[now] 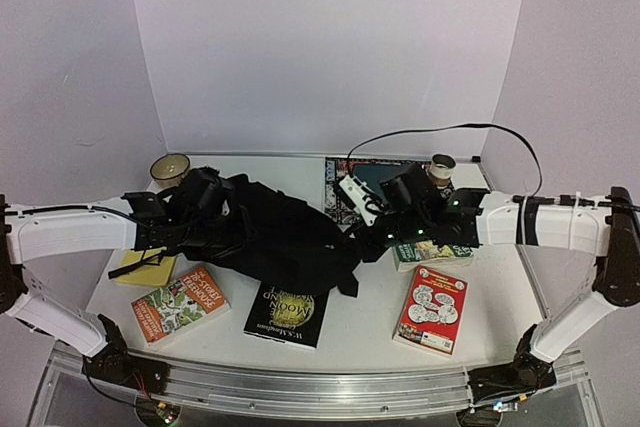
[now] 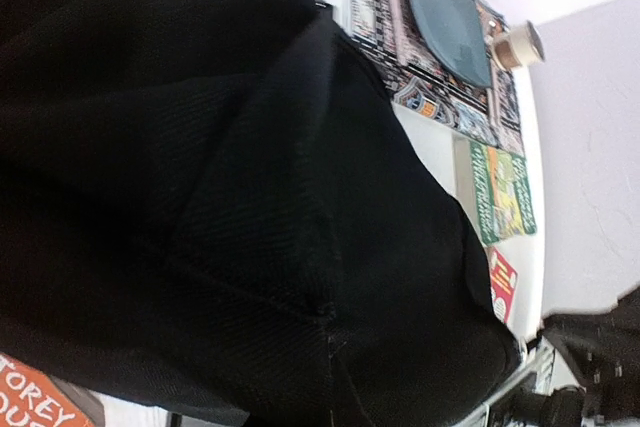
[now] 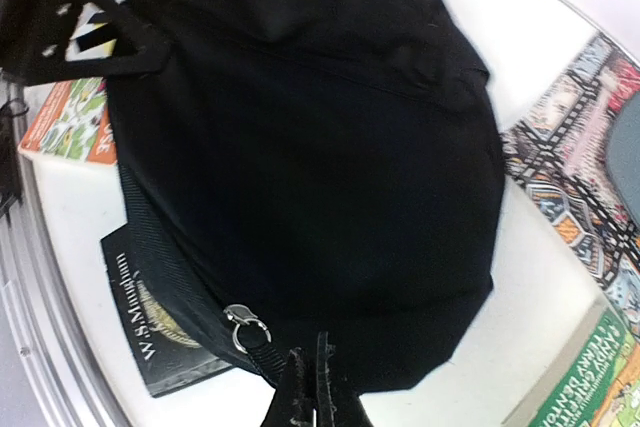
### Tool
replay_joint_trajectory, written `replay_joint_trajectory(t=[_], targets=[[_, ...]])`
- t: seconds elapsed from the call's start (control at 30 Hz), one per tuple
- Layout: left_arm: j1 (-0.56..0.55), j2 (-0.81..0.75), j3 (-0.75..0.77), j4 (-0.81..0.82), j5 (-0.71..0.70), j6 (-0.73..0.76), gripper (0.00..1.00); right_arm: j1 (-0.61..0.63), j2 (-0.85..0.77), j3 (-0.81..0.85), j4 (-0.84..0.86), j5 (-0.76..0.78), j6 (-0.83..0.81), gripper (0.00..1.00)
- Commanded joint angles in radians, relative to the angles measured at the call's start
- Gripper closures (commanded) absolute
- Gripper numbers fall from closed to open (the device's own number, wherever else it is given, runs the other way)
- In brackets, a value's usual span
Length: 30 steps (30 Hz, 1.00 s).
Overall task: Pack the student bag
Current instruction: Unzip the largest pocket of the student bag.
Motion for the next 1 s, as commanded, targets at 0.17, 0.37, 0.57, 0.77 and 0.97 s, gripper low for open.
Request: replay_joint_trajectory(t=[0.17,0.37,0.57,0.77,0.97], targets=[[0.148,-0.045,0.077,-0.102,0.234,0.333,1.00,-0.116,-0.104,-0.088,-0.106,0.154,-0.024,1.00],[0.214,0.002,0.127,-0.117,0.310,0.465,1.00,-0.111,-0.120,-0.065,-0.116,-0.038,-0.010,1.00],[0.215,0.124,0.245,-0.112,0.359,0.583,0.91,0.048,-0.012,0.031,-0.078,-0.129,0.031,1.00],[0.215,0.180,0.273,-0.111,0.274,0.567,0.62,0.167,0.139,0.142,0.049,-0.117,0.098,1.00],[0.214,0.129,0.187,-0.112,0.129,0.392,0.19,0.211,0.275,0.238,0.146,-0.095,0.119,1.00]])
